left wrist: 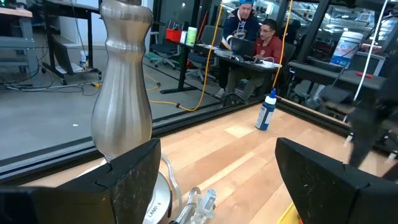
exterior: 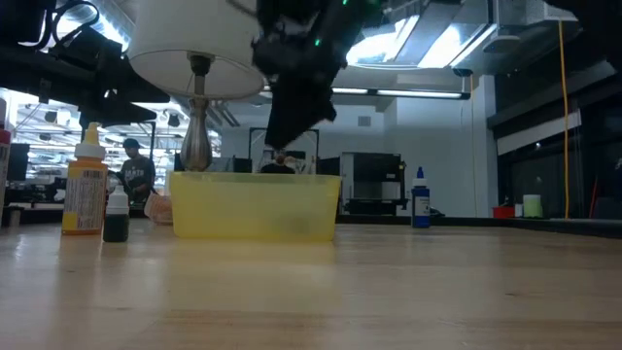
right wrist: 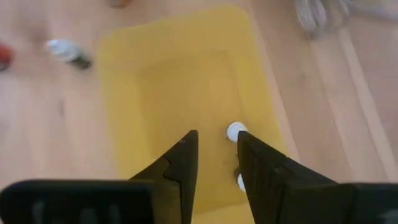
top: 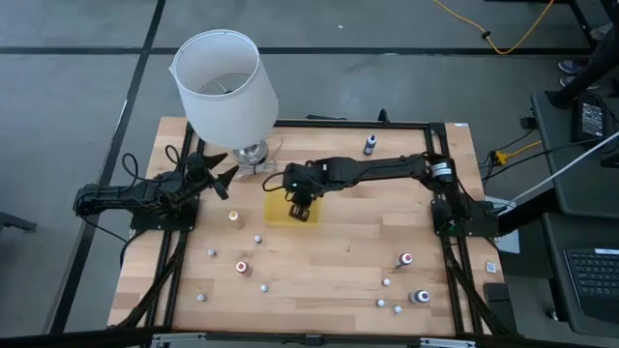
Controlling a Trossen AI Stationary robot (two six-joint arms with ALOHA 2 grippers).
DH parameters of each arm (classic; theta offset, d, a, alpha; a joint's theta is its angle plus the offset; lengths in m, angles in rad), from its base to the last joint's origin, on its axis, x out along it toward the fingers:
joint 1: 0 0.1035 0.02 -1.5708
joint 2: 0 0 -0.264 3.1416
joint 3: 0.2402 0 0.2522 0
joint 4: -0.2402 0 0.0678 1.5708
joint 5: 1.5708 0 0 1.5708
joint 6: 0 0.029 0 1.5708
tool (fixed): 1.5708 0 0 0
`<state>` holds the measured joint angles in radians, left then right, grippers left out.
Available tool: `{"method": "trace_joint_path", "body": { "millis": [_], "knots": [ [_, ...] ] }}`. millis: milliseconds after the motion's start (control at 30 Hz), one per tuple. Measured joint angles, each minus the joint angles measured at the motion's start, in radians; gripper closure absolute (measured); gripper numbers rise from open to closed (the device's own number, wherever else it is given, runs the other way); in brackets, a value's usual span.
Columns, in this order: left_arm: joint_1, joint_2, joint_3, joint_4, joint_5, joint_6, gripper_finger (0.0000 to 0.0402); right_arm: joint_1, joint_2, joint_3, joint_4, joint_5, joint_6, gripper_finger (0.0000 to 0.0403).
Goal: Pick & Place food coloring
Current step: Put the red food coloring bottle into the yellow bin
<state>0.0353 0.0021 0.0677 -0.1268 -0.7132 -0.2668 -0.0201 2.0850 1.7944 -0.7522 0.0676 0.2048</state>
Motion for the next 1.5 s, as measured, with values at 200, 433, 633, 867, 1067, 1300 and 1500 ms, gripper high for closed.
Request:
{"method": "trace_joint_path", "body": {
  "millis": [200, 433, 633, 867, 1067, 1300, 1500],
  "knots": [
    [0.0, 0.0, 0.0, 0.0, 0.0, 0.0, 0.009, 0.053, -0.089, 0.0, -0.117, -0.046, -0.11, 0.0289],
    [0.0, 0.0, 0.0, 0.0, 0.0, 0.0, 0.0089, 0.139, -0.182, 0.0, -0.27, -0.043, -0.239, 0.0245],
    [0.0, 0.0, 0.0, 0.0, 0.0, 0.0, 0.0091, 0.252, -0.238, -0.001, -0.393, -0.037, -0.295, 0.0177],
    [0.0, 0.0, 0.0, 0.0, 0.0, 0.0, 0.0089, 0.423, -0.254, -0.001, -0.581, 0.04, -0.251, 0.0156],
    [0.0, 0.0, 0.0, 0.0, 0.0, 0.0, 0.009, 0.537, -0.256, -0.027, -0.605, 0.044, -0.204, 0.0155],
    [0.0, 0.0, 0.0, 0.0, 0.0, 0.0, 0.0091, 0.639, -0.262, -0.192, -0.554, 0.02, -0.08, 0.0155],
    [0.0, 0.0, 0.0, 0.0, 0.0, 0.0, 0.0089, 0.697, -0.264, -0.299, -0.437, 0.016, -0.038, 0.0155]
  ]
}}
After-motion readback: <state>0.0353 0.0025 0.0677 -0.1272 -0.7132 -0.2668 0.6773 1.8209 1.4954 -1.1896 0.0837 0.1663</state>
